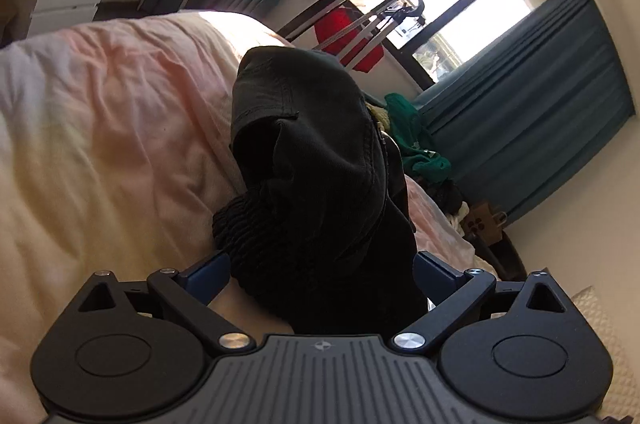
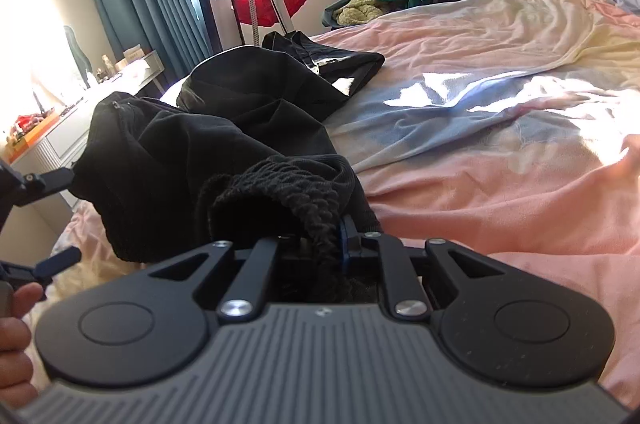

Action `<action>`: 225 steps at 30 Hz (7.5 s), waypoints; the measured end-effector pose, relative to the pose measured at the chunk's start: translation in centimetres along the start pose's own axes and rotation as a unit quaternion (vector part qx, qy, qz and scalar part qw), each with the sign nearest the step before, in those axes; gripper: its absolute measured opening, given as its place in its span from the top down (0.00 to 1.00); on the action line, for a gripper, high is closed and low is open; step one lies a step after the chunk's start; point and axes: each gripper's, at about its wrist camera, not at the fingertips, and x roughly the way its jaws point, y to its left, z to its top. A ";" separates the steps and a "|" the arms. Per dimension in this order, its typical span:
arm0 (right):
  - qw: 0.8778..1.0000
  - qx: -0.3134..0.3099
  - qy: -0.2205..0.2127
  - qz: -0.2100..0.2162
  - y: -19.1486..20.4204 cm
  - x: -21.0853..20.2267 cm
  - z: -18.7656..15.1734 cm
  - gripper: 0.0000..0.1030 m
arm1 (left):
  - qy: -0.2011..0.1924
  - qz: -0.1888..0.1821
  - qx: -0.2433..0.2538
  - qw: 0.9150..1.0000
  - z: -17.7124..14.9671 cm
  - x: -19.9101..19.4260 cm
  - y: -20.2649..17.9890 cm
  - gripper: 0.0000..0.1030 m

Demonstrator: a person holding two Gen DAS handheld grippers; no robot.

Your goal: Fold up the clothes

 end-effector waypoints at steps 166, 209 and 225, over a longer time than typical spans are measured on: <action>0.991 0.104 -0.077 0.019 -10.8 3.5 9.7 0.12 | -0.044 0.018 0.537 0.842 -0.5 14.0 -19.7 0.96; 0.982 0.176 -0.030 0.054 -13.2 3.5 9.9 0.12 | 0.165 0.059 0.247 0.953 3.6 21.9 -13.0 0.67; 0.954 0.284 -0.097 -0.011 -20.1 0.2 10.3 0.12 | 0.145 -0.152 0.609 0.765 -18.3 14.1 -29.0 0.95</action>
